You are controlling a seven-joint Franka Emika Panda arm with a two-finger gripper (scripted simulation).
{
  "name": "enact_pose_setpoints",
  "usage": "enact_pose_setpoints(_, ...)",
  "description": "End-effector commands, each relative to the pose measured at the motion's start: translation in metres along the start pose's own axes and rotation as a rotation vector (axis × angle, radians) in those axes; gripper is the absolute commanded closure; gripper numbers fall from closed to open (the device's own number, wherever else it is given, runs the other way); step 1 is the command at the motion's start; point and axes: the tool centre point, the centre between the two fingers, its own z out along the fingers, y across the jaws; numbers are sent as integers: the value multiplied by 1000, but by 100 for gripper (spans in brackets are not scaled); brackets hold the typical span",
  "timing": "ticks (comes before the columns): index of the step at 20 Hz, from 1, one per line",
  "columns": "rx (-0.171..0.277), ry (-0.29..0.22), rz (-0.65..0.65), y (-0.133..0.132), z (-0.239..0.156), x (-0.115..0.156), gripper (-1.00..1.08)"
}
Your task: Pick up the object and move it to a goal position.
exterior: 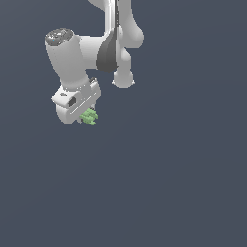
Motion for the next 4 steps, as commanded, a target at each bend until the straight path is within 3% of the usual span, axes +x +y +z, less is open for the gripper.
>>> enact_pose_setpoints(1, 1, 0, -1, -2, -7, -3, 108)
enact_pose_setpoints(4, 1, 1, 0, -2, -10, -5, 108)
